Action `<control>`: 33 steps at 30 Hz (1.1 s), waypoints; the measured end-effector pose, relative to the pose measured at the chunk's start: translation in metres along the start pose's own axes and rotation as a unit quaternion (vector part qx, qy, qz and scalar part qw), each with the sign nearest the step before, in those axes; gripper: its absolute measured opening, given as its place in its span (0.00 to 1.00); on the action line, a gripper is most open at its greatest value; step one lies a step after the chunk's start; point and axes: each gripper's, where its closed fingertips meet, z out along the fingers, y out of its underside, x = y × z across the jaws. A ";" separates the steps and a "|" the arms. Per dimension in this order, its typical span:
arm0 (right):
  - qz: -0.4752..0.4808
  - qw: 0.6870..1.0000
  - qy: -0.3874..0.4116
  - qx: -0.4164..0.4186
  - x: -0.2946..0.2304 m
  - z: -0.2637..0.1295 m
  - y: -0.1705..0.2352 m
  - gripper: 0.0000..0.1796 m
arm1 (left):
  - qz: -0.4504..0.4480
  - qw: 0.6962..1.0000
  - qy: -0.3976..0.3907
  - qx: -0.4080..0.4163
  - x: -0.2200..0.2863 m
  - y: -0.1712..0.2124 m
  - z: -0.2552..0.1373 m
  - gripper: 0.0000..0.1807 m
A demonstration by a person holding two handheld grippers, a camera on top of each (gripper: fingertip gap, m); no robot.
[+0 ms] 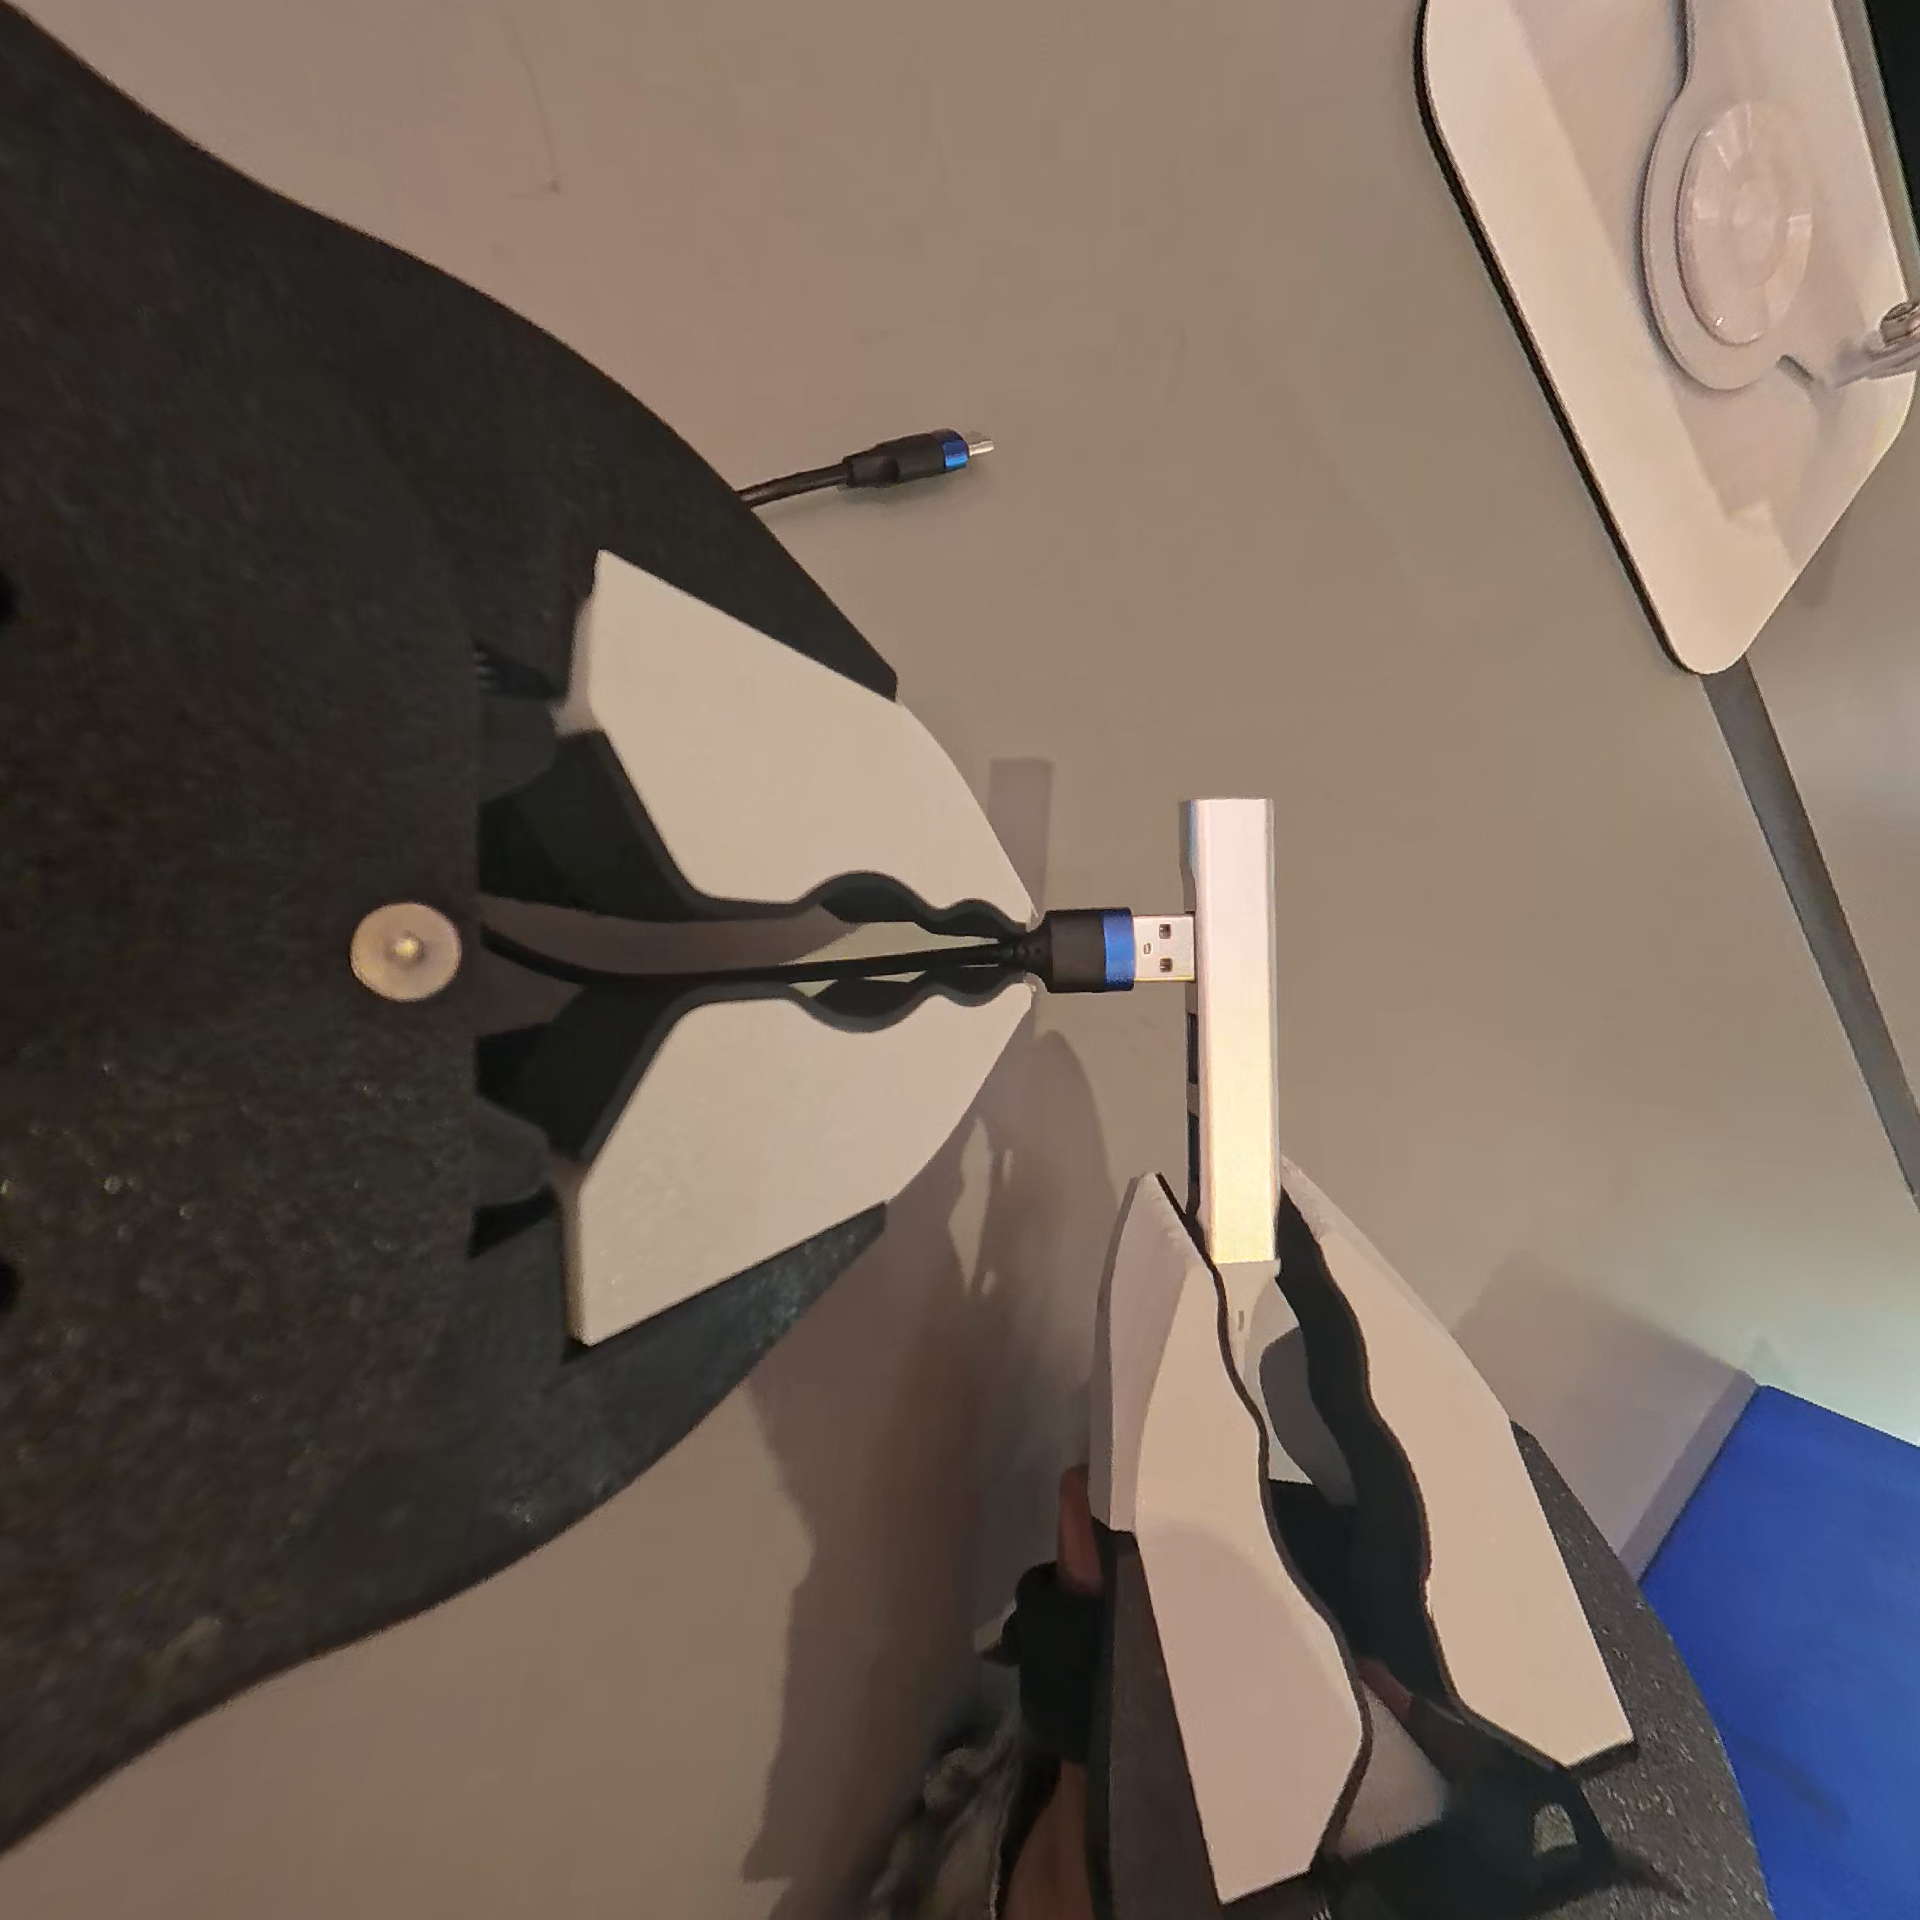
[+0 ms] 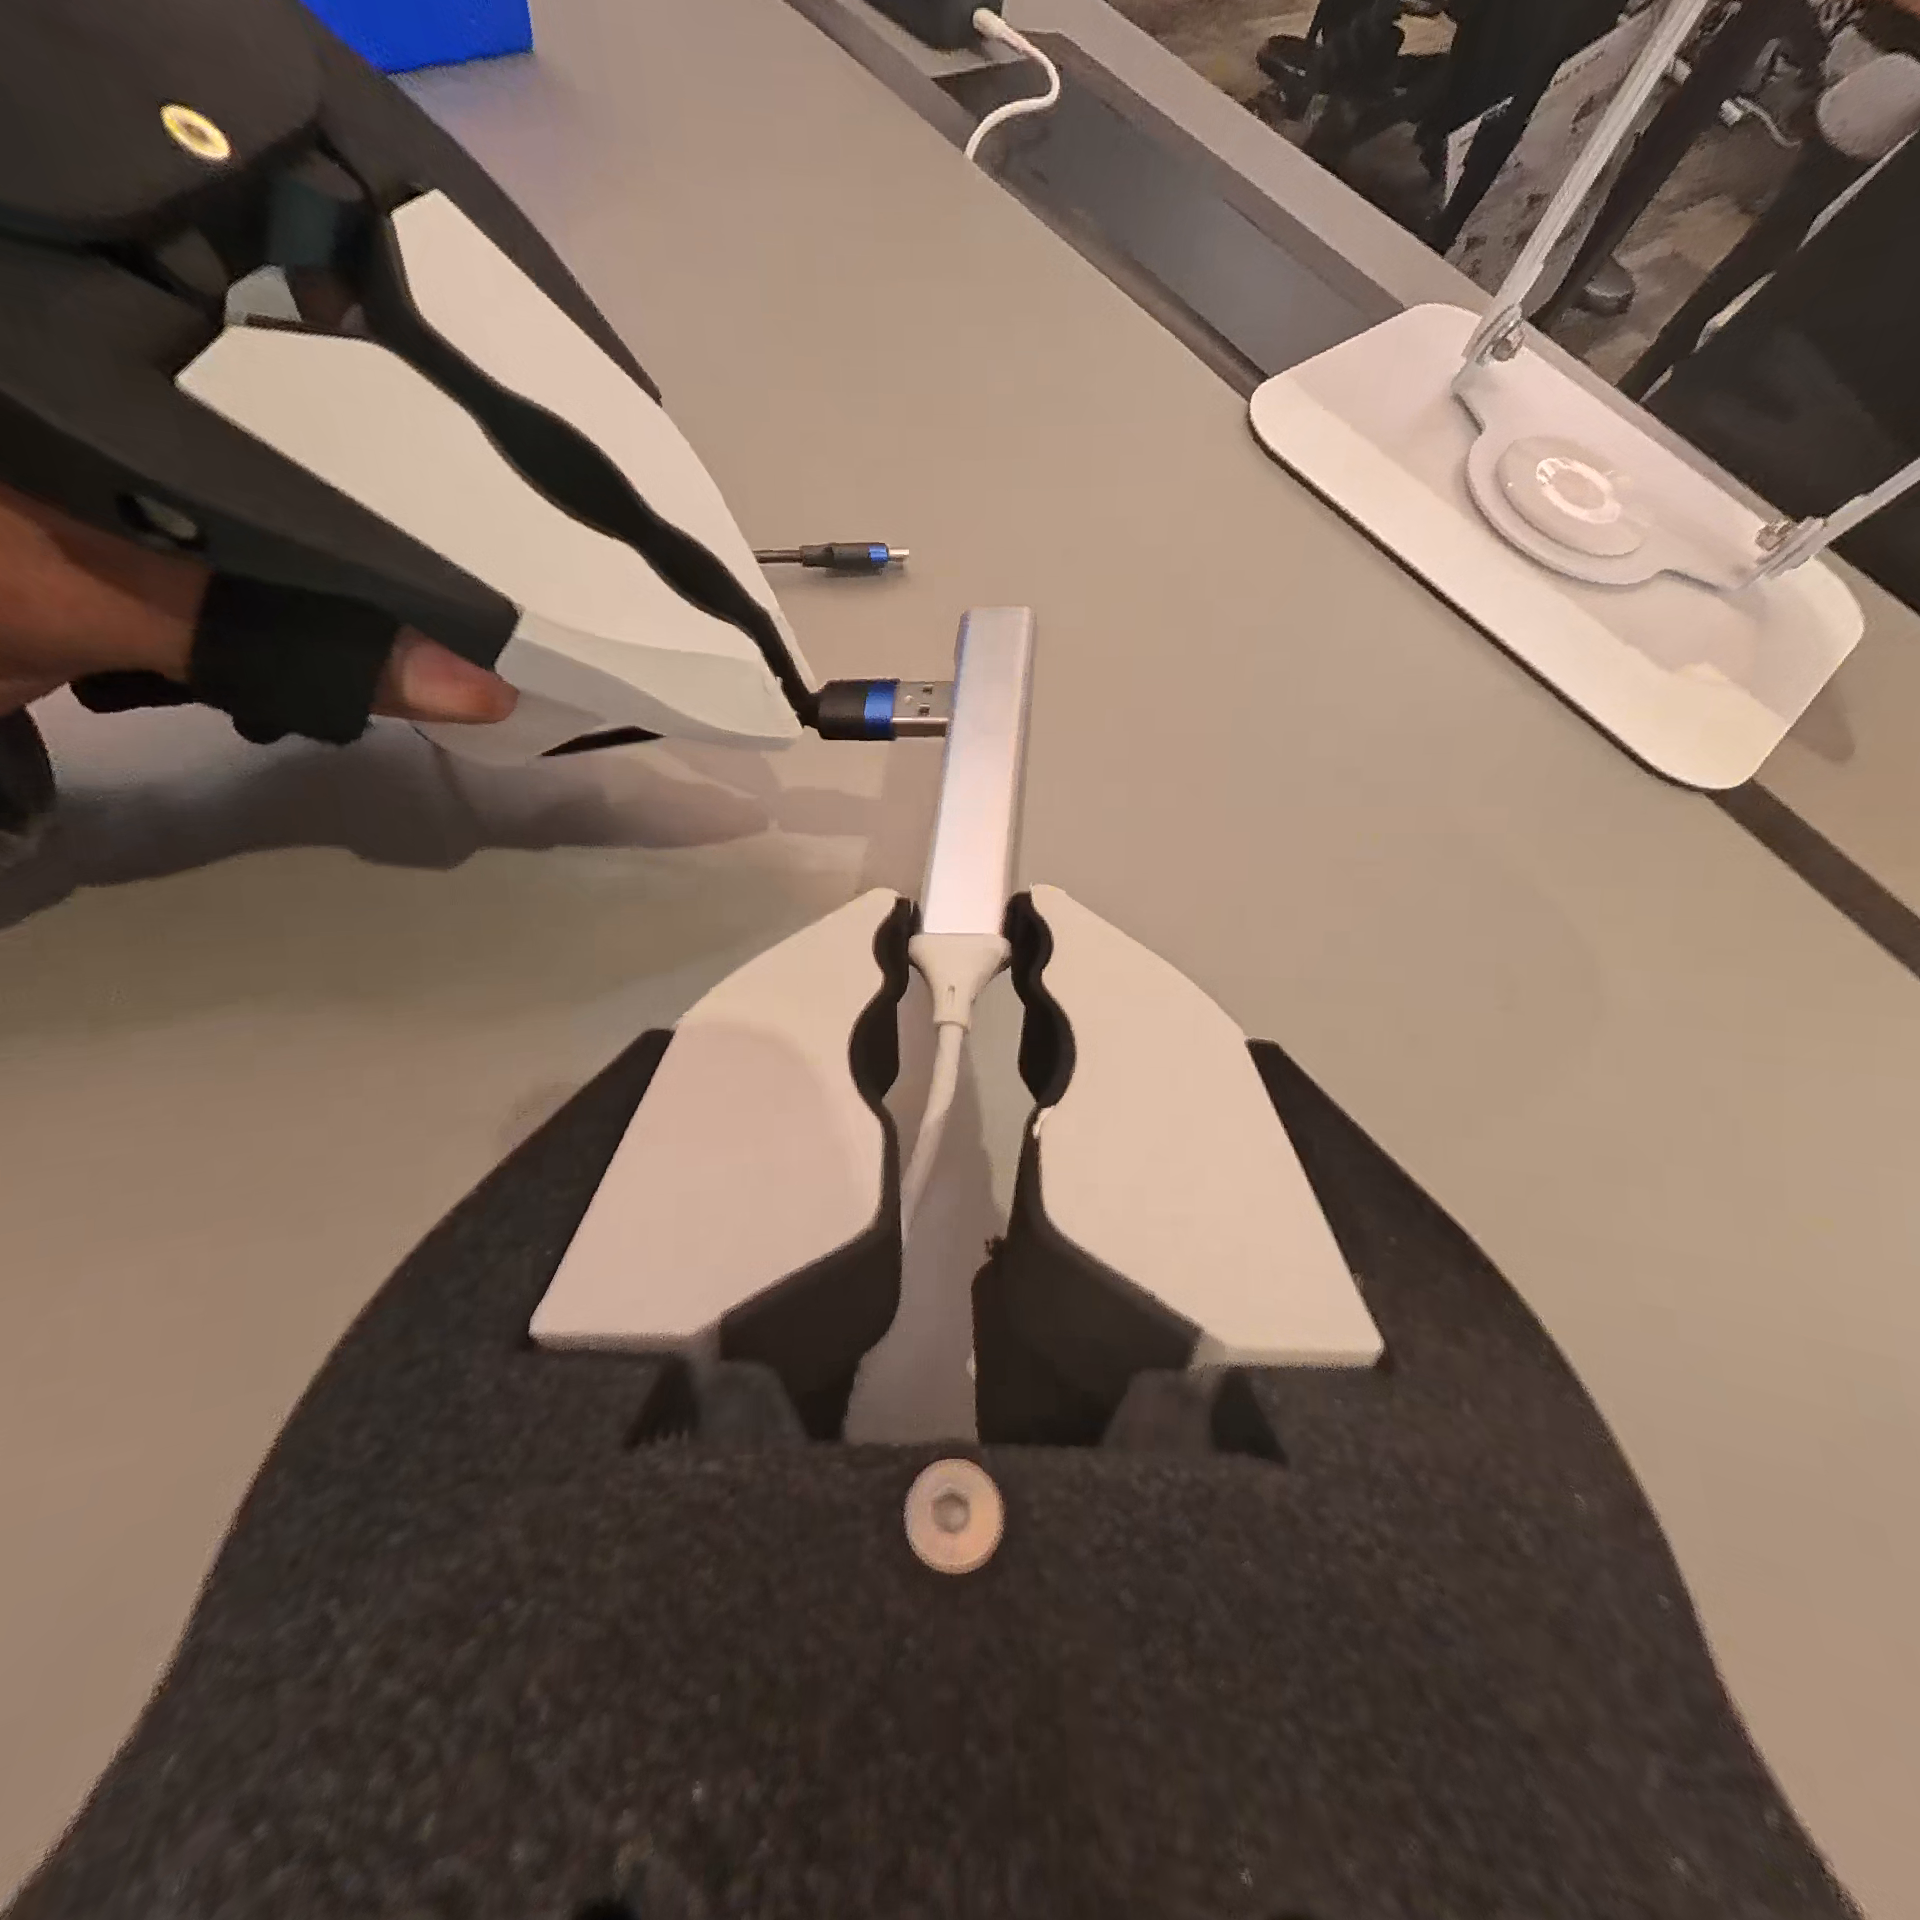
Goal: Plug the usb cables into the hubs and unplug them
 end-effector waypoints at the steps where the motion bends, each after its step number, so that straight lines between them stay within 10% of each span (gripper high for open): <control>1: 0.010 1.000 -0.004 0.001 0.000 0.000 0.001 0.10 | 0.001 1.000 0.000 0.002 0.000 -0.001 -0.001 0.02; 11: 0.187 0.977 -0.091 0.047 0.013 -0.002 0.003 0.10 | 0.015 1.000 0.001 -0.003 0.008 -0.004 -0.005 0.02; 33: 0.019 1.000 -0.007 0.002 -0.002 0.003 0.002 0.10 | -0.025 1.000 -0.005 -0.004 -0.002 0.001 -0.004 0.02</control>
